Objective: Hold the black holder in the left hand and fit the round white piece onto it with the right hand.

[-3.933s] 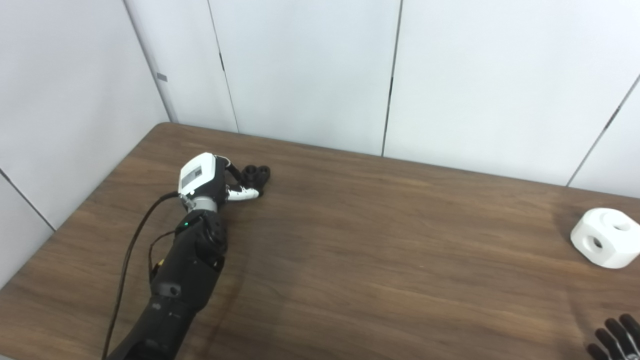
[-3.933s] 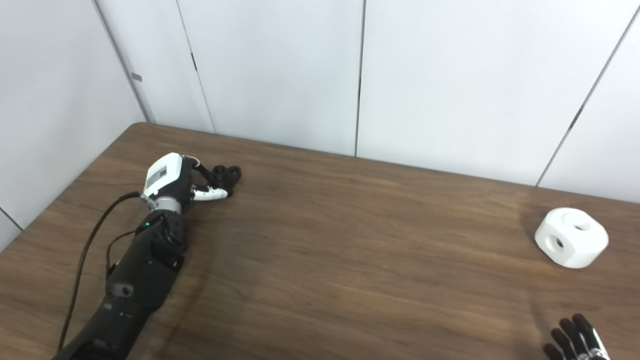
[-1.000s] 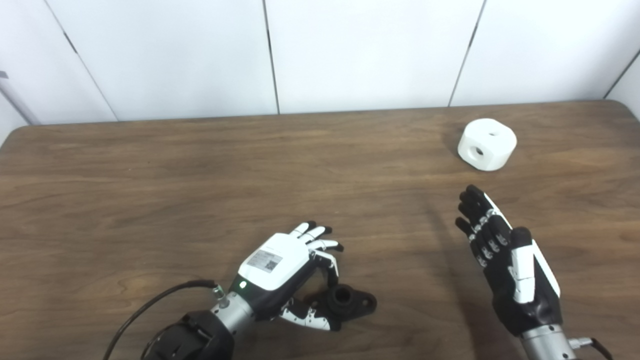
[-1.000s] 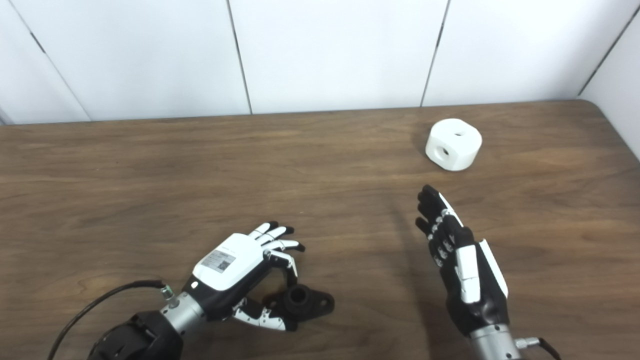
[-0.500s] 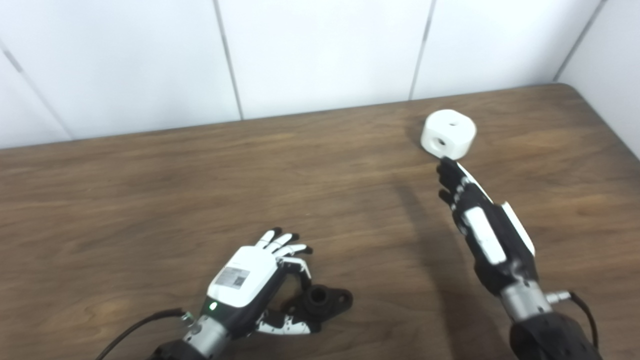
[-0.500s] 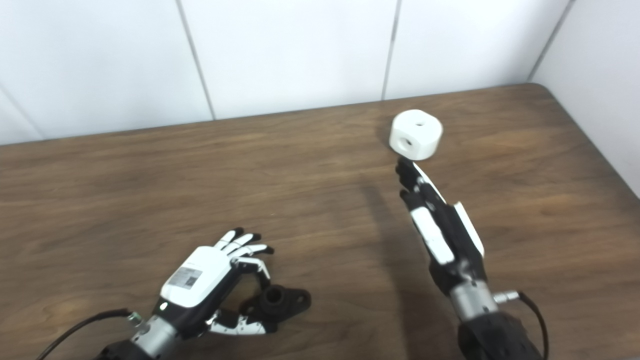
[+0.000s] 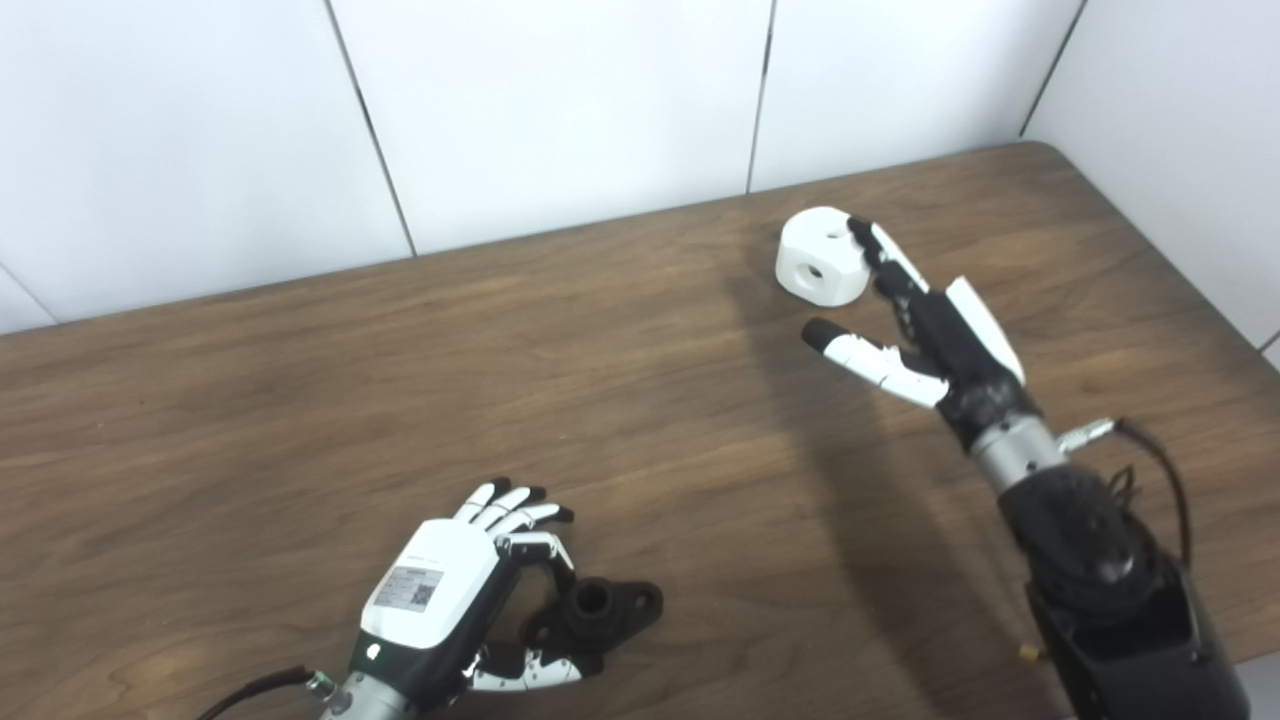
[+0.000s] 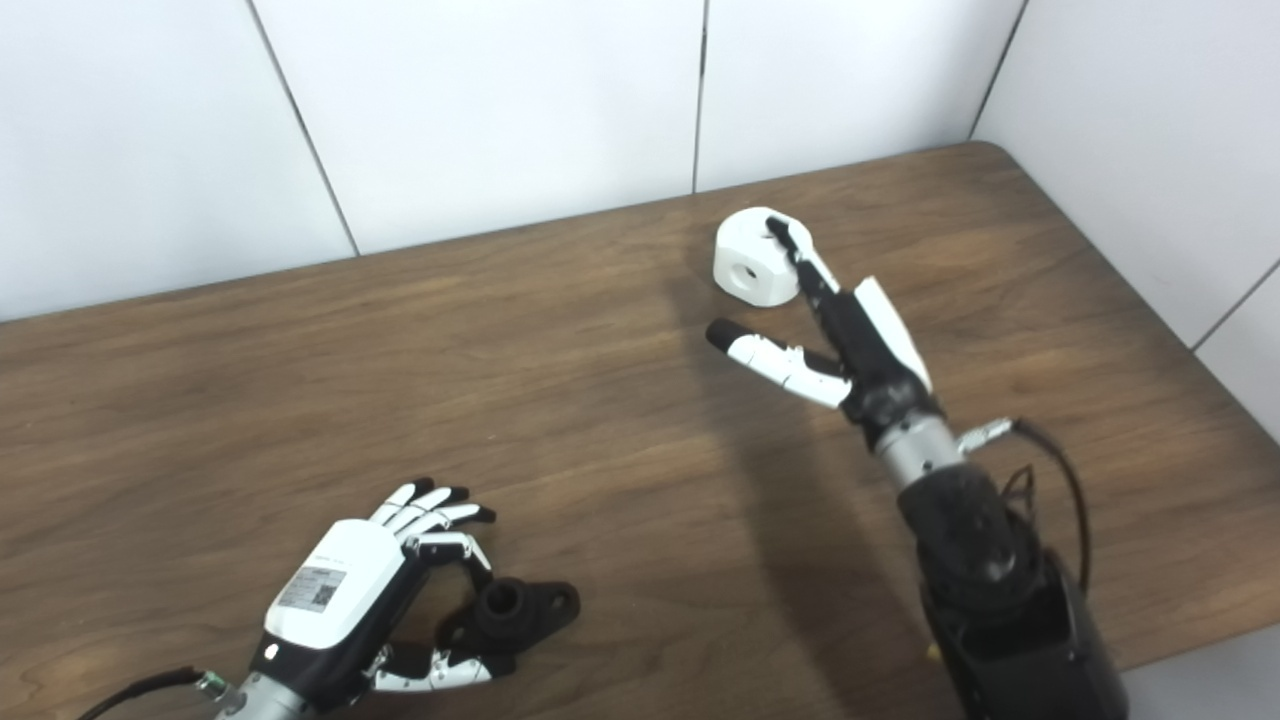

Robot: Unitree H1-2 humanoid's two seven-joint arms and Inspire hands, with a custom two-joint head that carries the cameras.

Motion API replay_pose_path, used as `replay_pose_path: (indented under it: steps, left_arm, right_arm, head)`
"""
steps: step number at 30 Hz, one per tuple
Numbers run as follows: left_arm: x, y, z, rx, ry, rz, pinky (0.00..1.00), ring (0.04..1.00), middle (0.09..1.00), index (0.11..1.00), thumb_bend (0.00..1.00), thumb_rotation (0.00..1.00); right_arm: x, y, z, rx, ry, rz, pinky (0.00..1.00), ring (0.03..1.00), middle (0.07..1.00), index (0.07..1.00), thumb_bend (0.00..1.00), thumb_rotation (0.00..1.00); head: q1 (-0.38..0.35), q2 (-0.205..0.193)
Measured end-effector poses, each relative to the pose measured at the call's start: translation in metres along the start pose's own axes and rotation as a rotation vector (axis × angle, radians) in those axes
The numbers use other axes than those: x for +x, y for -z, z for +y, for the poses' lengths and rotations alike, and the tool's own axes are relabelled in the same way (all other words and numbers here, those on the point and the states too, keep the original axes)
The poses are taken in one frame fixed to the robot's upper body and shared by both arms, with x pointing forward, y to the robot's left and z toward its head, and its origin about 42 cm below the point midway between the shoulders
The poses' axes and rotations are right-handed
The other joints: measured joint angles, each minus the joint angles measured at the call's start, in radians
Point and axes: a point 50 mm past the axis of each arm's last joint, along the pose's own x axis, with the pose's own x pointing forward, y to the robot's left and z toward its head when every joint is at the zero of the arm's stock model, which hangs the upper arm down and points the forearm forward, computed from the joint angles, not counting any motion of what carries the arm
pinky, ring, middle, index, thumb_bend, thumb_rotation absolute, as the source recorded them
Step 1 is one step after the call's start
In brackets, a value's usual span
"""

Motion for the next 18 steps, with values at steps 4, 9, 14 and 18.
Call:
replay_pose_path:
  steps: [4,9,14,18]
  left_arm:
    - [-0.002,0.003,-0.001,-0.016,-0.003,0.001,0.96,0.909,0.824,0.486,0.52,0.05]
    - [-0.005,0.005,-0.002,-0.03,-0.008,0.012,0.96,0.907,0.822,0.486,0.52,0.05]
    - [-0.008,0.007,-0.004,-0.043,-0.019,0.023,0.94,0.903,0.818,0.486,0.52,0.05]
    - [-0.011,0.007,-0.006,-0.047,-0.023,0.027,0.93,0.901,0.819,0.486,0.52,0.05]
  right_arm:
    - [0.019,0.003,-0.004,-0.108,0.032,0.011,1.0,1.0,1.0,0.948,0.76,0.5]
    - [0.043,0.008,-0.009,-0.226,0.059,0.031,1.0,1.0,1.0,0.936,0.83,0.43]
    - [0.065,0.011,-0.01,-0.332,0.065,0.049,1.0,1.0,1.0,0.914,0.86,0.36]
    - [0.084,0.008,-0.009,-0.426,0.06,0.063,1.0,1.0,1.0,0.91,0.85,0.34]
  head:
    - [-0.02,-0.011]
    - [-0.026,-0.018]
    - [-0.029,-0.022]
    - [-0.032,-0.025]
